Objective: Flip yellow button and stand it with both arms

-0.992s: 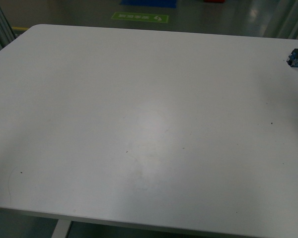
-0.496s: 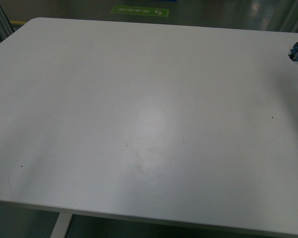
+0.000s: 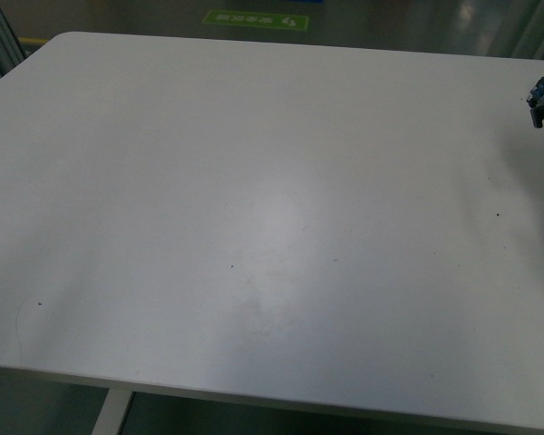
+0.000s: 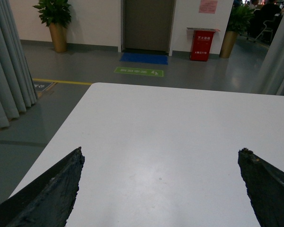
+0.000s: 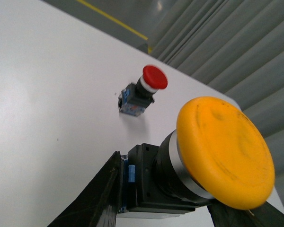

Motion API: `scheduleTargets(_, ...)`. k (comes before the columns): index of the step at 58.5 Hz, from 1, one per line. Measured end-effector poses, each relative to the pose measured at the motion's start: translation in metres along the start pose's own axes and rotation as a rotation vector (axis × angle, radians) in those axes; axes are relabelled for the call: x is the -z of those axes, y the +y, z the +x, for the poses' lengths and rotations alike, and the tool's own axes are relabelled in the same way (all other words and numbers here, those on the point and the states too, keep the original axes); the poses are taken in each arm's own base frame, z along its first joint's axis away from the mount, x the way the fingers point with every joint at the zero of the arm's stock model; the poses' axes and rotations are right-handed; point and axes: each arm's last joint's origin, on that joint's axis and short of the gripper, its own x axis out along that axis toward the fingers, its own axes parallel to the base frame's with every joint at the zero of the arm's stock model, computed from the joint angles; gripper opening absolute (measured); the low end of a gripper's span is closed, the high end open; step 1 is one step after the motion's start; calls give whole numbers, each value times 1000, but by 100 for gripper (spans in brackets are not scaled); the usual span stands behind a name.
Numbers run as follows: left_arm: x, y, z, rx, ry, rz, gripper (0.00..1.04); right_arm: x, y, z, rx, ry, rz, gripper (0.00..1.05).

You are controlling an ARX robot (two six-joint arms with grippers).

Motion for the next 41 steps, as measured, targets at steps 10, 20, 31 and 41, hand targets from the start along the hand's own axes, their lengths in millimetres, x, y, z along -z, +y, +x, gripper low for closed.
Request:
scheduleTargets(10, 0, 0, 0, 0, 0, 0, 98, 14, 8, 14, -22, 72, 38, 43)
scheduleTargets(20, 0, 0, 0, 0, 0, 0, 98, 12, 9, 33, -35, 156, 157, 43)
scheduleTargets(31, 0, 0, 0, 0, 0, 0, 98, 9, 12, 45, -19, 160, 184, 43)
scheduleTargets(41, 0, 0, 0, 0, 0, 0, 98, 13, 17, 53, -8, 166, 174, 43)
